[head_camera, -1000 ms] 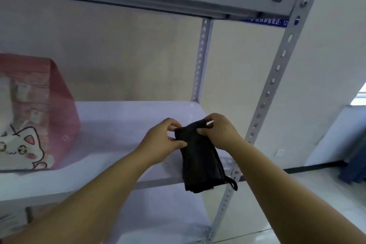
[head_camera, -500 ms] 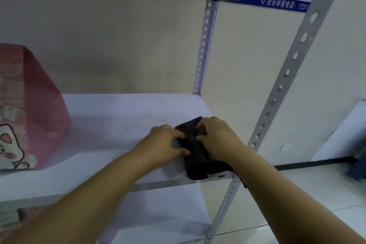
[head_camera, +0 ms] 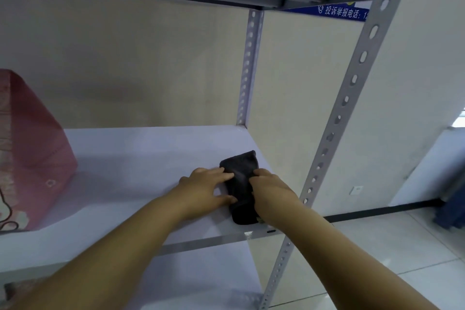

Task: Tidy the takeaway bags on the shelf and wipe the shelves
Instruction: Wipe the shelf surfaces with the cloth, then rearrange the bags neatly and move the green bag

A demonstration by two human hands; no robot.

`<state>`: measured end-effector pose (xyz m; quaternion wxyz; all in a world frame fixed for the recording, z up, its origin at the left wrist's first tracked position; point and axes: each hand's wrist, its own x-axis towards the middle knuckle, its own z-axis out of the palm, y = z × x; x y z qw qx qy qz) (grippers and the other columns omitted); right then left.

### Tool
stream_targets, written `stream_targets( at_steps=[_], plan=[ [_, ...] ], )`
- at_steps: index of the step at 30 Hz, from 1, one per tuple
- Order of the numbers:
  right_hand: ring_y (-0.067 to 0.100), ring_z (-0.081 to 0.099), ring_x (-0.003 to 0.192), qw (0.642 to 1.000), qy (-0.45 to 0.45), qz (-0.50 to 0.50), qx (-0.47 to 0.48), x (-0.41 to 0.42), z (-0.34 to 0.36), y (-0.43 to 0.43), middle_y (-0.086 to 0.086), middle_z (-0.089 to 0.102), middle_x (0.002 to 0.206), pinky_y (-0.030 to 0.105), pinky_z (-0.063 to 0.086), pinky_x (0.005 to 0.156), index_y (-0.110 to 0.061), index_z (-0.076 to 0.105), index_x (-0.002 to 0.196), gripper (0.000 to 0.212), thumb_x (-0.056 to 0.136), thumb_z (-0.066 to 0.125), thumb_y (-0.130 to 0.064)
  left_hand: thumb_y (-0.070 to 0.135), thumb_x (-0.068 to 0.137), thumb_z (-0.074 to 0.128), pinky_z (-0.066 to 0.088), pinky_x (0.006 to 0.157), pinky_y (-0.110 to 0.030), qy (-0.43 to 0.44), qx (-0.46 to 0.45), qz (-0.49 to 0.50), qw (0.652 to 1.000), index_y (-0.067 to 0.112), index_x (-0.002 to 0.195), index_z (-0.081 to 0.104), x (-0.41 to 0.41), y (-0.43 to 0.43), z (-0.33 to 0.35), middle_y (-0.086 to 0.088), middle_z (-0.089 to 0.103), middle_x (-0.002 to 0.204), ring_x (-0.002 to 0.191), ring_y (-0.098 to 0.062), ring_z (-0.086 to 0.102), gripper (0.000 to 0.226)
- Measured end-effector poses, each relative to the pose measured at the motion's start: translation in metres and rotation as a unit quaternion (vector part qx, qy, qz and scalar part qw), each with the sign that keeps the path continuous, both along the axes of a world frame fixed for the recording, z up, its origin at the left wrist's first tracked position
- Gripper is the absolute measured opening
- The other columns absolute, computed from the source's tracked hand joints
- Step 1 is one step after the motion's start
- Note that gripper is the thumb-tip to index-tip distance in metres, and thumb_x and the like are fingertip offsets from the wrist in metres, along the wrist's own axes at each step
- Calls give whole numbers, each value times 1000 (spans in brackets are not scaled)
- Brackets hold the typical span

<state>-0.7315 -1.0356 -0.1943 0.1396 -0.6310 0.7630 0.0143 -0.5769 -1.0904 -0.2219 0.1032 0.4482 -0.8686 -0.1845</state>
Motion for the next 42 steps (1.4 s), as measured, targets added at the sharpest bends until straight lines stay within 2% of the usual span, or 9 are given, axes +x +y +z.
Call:
stream_targets(
  at_steps=[2, 5, 10, 14, 18, 22, 27, 32, 42],
  plan=[
    [30, 48, 112, 1000, 11, 2, -14, 0, 1, 0, 9, 43, 129, 41, 46, 96, -9, 45, 129, 50, 82, 63, -15, 56, 80, 59, 32, 106, -46, 11, -16, -2, 1000, 42, 133, 43, 0, 1, 3, 14, 40, 143, 132, -18, 32, 57],
    [27, 51, 100, 997, 23, 29, -63, -2, 8, 4, 8, 48, 114, 37, 49, 82, -11, 52, 115, 28, 87, 54, -14, 52, 78, 62, 39, 99, -42, 14, -34, -3, 999, 41, 121, 53, 6, 4, 12, 12, 51, 126, 118, -17, 43, 45],
    [22, 51, 78, 982, -10, 56, -178, 3, 34, 16, 2, 55, 90, 30, 42, 66, -22, 51, 92, 5, 91, 48, -25, 48, 80, 63, 44, 83, -23, 41, -61, 7, 997, 40, 112, 59, 29, 15, 35, 17, 57, 115, 100, -5, 52, 34],
    [20, 55, 87, 972, -6, 78, -223, 17, 65, 29, -2, 62, 105, 33, 48, 75, -28, 54, 115, 27, 91, 49, -38, 53, 82, 59, 48, 79, -23, 37, -98, 12, 994, 37, 108, 61, 47, 34, 68, 18, 62, 109, 93, -3, 58, 30],
    [17, 58, 96, 962, -11, 108, -252, 38, 100, 45, -8, 64, 111, 37, 50, 85, -30, 53, 120, 34, 91, 51, -45, 52, 83, 59, 46, 71, -19, 35, -153, 13, 988, 37, 104, 63, 72, 58, 102, 18, 64, 99, 85, -2, 60, 27],
    [17, 60, 93, 944, -16, 128, -302, 63, 135, 68, -9, 66, 106, 37, 51, 85, -29, 56, 117, 32, 90, 52, -45, 52, 82, 59, 36, 59, -11, 40, -204, 12, 978, 35, 99, 66, 103, 86, 134, 22, 57, 83, 75, -2, 60, 25],
    [12, 61, 83, 914, -26, 147, -377, 95, 172, 102, -13, 67, 95, 36, 53, 80, -31, 60, 108, 26, 89, 53, -47, 51, 82, 60, 51, 70, -24, 59, -239, 18, 969, 34, 86, 65, 151, 120, 172, 23, 61, 79, 73, 3, 60, 18],
    [7, 61, 76, 882, -28, 160, -442, 120, 204, 137, -16, 64, 82, 36, 55, 74, -29, 64, 98, 23, 89, 52, -46, 42, 80, 64, 54, 68, -29, 105, -295, 29, 949, 33, 77, 67, 196, 156, 210, 22, 65, 70, 66, 5, 60, 10],
    [14, 62, 77, 859, 0, 140, -493, 141, 272, 152, -7, 67, 90, 34, 55, 70, -25, 64, 91, 20, 89, 54, -42, 44, 81, 60, 49, 67, -28, 113, -381, 111, 911, 29, 75, 65, 243, 168, 284, 16, 63, 71, 68, -4, 59, 16]
  ],
)
